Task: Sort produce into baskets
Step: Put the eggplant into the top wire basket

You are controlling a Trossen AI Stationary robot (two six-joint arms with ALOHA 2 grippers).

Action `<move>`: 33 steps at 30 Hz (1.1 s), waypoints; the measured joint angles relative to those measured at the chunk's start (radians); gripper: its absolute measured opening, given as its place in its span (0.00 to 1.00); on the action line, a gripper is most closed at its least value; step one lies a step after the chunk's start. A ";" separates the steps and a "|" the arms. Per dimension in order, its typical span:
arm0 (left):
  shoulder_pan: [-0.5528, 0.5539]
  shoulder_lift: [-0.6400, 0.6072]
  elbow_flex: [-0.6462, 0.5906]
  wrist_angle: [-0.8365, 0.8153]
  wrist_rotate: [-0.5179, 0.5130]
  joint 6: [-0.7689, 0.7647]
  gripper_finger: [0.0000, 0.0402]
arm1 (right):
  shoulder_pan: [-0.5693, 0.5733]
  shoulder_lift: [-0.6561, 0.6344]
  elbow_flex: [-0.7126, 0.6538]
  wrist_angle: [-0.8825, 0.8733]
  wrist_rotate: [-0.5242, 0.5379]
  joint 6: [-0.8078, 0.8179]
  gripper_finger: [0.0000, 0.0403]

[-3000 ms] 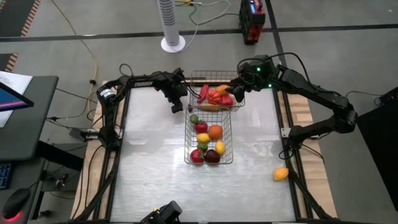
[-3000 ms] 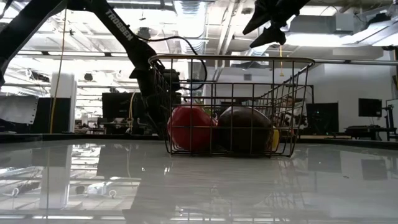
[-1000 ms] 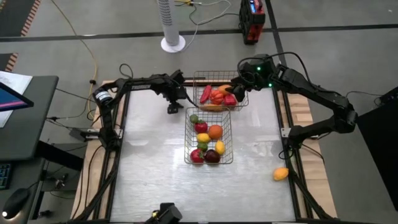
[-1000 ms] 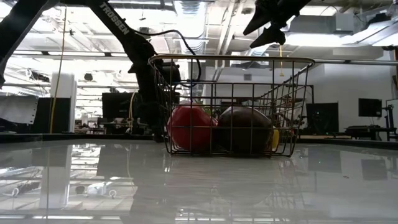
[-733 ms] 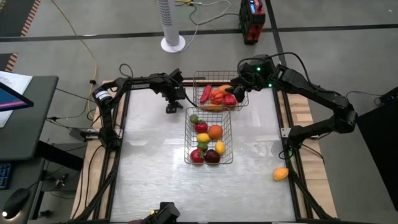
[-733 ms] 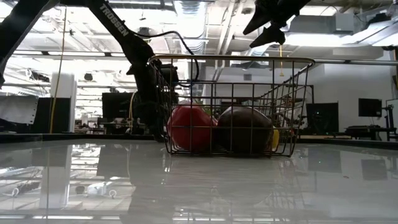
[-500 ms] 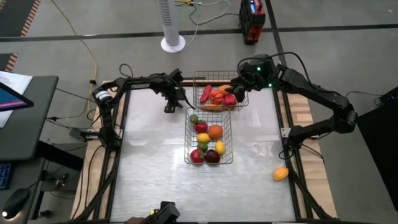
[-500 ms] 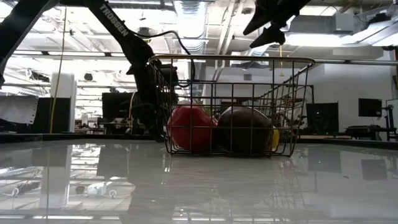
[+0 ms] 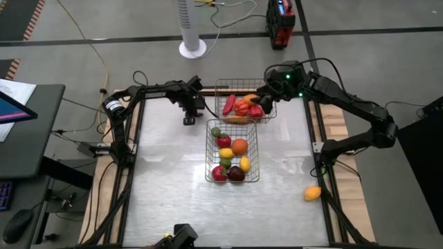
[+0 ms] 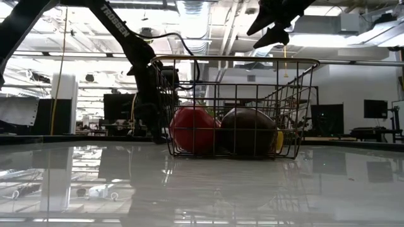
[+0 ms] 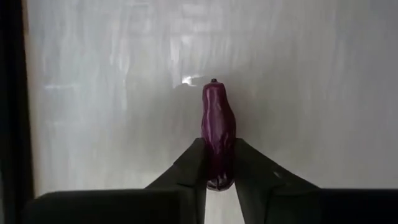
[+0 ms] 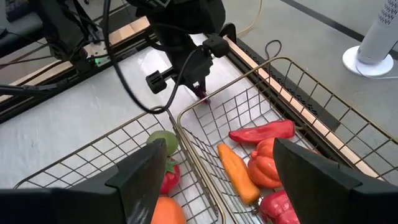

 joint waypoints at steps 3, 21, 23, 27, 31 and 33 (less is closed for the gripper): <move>0.013 -0.006 0.000 -0.015 0.028 -0.056 0.11 | 0.000 0.000 0.000 0.000 0.000 0.000 0.80; 0.043 -0.210 0.020 0.070 0.206 -0.342 0.11 | -0.038 0.000 0.000 0.000 0.003 -0.007 0.80; 0.035 -0.232 0.020 0.109 0.206 -0.390 0.11 | -0.042 0.000 0.000 0.000 0.002 -0.007 0.80; 0.004 -0.260 0.021 0.202 0.207 -0.462 0.11 | -0.050 0.000 0.000 0.002 0.003 -0.007 0.80; -0.040 -0.264 0.021 0.312 0.206 -0.564 0.11 | -0.062 0.000 0.000 -0.017 0.005 0.005 0.80; -0.072 -0.264 0.021 0.365 0.205 -0.612 0.11 | -0.071 0.000 0.000 -0.067 0.002 0.016 0.80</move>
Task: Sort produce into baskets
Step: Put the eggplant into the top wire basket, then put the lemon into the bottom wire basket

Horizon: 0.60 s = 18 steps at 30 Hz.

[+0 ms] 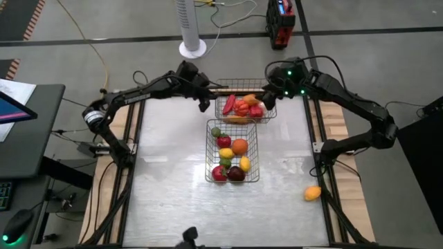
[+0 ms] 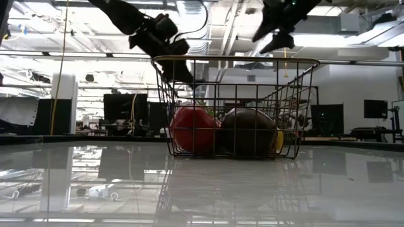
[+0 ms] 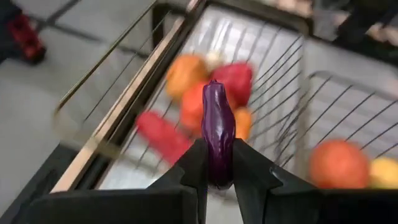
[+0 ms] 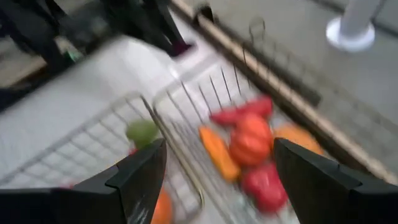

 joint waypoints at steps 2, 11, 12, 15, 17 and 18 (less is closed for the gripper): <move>-0.042 0.000 0.000 0.050 -0.023 -0.015 0.11 | -0.004 0.000 0.000 -0.084 0.000 -0.013 0.80; -0.156 0.050 0.002 0.167 -0.239 -0.091 0.24 | 0.047 0.000 0.000 -0.470 -0.030 -0.167 0.84; -0.156 0.071 0.011 0.164 -0.221 -0.120 0.27 | 0.058 0.000 0.000 -0.512 -0.031 -0.185 0.86; -0.150 0.121 0.038 0.148 -0.168 -0.163 0.38 | 0.101 0.004 -0.001 -0.619 -0.031 -0.223 0.92; -0.149 0.141 0.068 0.156 -0.151 -0.164 0.46 | 0.128 0.008 -0.015 -0.676 -0.037 -0.223 0.96; -0.149 0.146 0.081 0.154 -0.147 -0.164 0.50 | 0.140 0.009 -0.026 -0.703 -0.053 -0.222 0.98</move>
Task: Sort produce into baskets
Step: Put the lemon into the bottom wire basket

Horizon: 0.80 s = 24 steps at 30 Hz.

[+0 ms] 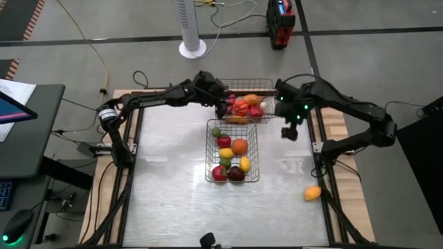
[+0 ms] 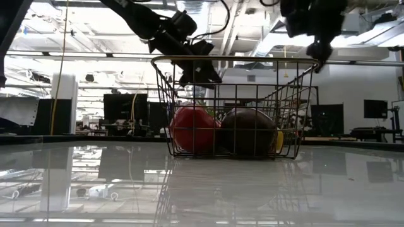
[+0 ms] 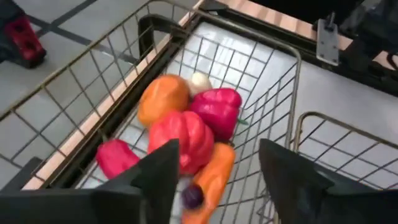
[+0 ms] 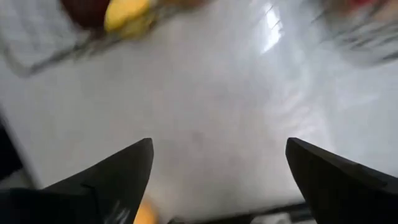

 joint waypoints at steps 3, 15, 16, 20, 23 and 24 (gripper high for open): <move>0.000 0.002 0.025 -0.014 -0.015 0.019 0.59 | 0.044 0.003 -0.037 -0.044 -0.059 0.031 0.98; -0.040 -0.194 -0.090 -0.159 -0.086 0.090 0.56 | 0.363 0.002 -0.220 -0.031 -0.126 0.141 0.98; -0.049 -0.225 -0.129 -0.143 -0.099 0.089 0.55 | 0.399 0.002 -0.239 -0.021 -0.134 0.152 0.98; -0.058 -0.362 -0.296 -0.054 -0.131 0.013 0.52 | 0.550 0.002 -0.306 0.022 -0.138 0.200 0.98; -0.058 -0.466 -0.393 -0.026 -0.173 -0.046 0.51 | 0.658 0.002 -0.357 0.057 -0.143 0.244 0.98; -0.058 -0.500 -0.412 -0.024 -0.189 -0.057 0.51 | 0.691 0.002 -0.375 0.078 -0.154 0.260 0.98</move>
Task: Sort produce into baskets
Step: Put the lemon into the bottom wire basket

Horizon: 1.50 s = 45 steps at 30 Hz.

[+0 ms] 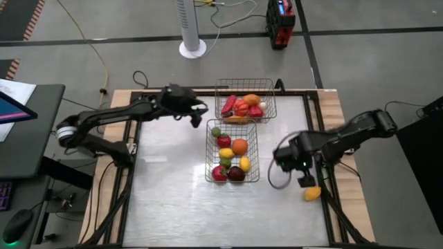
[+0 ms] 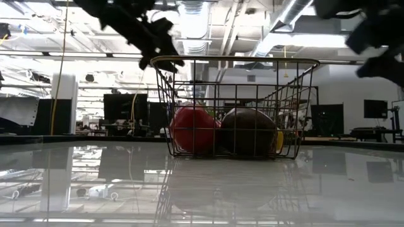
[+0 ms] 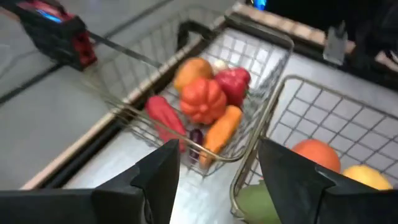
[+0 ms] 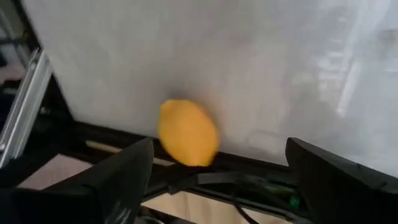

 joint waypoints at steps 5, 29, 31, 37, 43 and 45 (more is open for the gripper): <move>0.000 -0.124 -0.061 -0.018 -0.083 -0.004 0.51 | 0.180 0.000 -0.092 0.123 -0.062 0.095 0.98; 0.022 -0.311 -0.062 -0.086 -0.144 -0.123 0.51 | 0.673 -0.002 -0.355 0.546 0.076 0.486 0.86; 0.022 -0.311 -0.062 -0.088 -0.144 -0.123 0.51 | 0.648 0.001 -0.339 0.517 0.076 0.489 0.83; 0.022 -0.311 -0.062 -0.087 -0.144 -0.112 0.51 | 0.554 0.002 -0.252 0.439 0.143 0.459 0.80; 0.022 -0.311 -0.062 -0.085 -0.149 -0.088 0.51 | 0.431 0.002 -0.147 0.292 0.189 0.344 0.80; 0.022 -0.311 -0.062 -0.085 -0.149 -0.089 0.51 | 0.379 0.002 -0.094 0.223 0.243 0.276 0.80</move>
